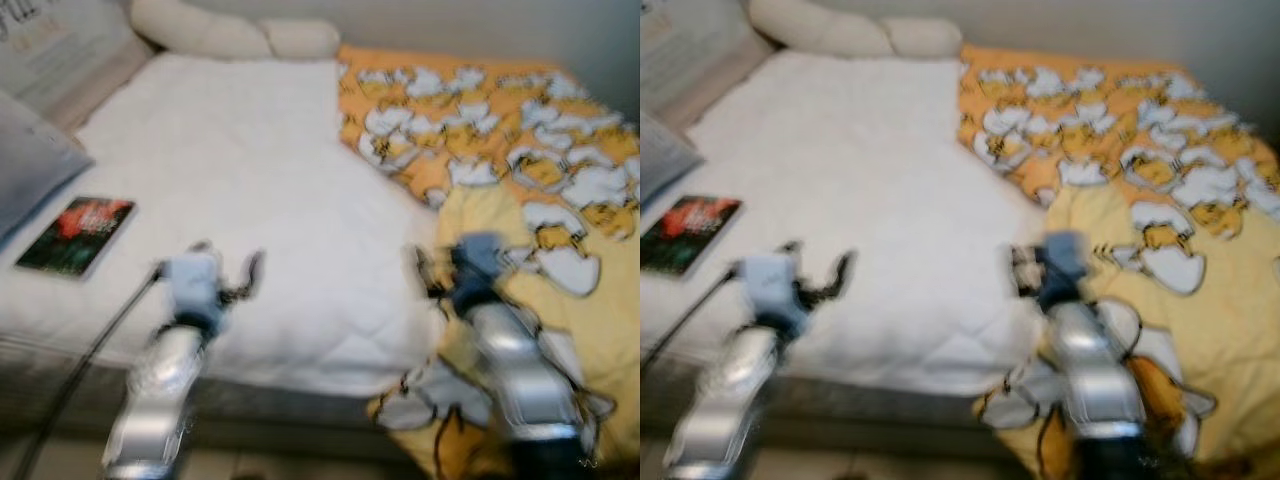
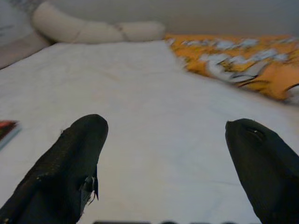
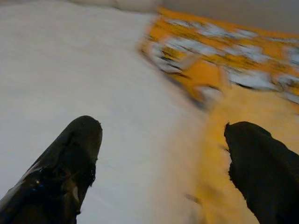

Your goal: Clean up the room

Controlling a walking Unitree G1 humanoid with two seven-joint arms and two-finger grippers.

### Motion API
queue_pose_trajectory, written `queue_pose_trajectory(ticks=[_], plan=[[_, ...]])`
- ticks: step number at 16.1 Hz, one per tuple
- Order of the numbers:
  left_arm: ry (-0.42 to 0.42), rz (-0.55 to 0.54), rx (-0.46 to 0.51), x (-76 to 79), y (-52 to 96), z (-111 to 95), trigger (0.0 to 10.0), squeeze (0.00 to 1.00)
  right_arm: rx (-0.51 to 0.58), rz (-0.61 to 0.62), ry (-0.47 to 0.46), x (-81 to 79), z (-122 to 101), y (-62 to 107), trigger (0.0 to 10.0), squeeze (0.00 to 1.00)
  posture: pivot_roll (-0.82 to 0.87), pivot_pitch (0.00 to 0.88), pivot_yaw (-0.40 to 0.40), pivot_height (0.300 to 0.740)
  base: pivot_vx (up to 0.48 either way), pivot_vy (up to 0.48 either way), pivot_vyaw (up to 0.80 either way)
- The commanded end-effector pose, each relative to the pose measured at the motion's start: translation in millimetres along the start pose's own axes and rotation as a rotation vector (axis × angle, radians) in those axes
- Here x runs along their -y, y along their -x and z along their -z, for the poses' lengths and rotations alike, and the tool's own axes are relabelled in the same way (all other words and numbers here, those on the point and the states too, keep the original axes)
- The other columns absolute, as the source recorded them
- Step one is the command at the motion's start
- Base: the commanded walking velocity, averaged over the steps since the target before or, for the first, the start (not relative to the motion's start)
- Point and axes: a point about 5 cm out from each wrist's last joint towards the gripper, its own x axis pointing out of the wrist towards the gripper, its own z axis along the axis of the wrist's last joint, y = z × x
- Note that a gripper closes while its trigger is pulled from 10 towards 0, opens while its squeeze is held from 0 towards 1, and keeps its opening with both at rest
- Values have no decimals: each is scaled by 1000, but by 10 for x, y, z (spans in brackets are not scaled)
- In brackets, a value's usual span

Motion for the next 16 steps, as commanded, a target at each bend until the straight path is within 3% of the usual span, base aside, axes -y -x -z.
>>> queue_pose_trajectory(ticks=[1, 5, 6, 9, 12, 13, 16], plan=[[12, 40, 15, 130, -34, -38, 10000, 0, -31, 52, 24, 166, 53, 31, 10000, 0, -24, 0, -30, 740, 307, 0, 0], [3, 64, 4, 141, -25, -24, 10000, 0, -53, 42, 2, 177, 72, 24, 10000, 0, -24, 0, -30, 740, 0, 0, 0], [-21, 118, -14, 162, -20, -13, 10000, 0, -84, 49, -4, 194, 92, 4, 10000, 1000, -22, 0, -29, 740, 0, 0, 0], [-86, 293, -70, 202, -19, 22, 10000, 0, -222, 66, 102, 277, 262, -126, 10000, 1000, -12, 0, -24, 740, 0, 0, 0], [-145, 426, -91, 223, -16, -7, 10000, 0, -333, 158, 141, 445, 403, -260, 10000, 1000, -2, 0, -23, 740, 0, 0, 0], [-168, 515, -126, 242, 11, 2, 10000, 0, -385, 173, 170, 494, 470, -336, 10000, 0, 0, 0, -19, 740, 0, 0, 0], [-211, 594, -168, 270, 67, 52, 10000, 0, -477, 125, 178, 480, 632, -389, 10000, 0, 2, 0, -11, 740, 0, 0, 0]])
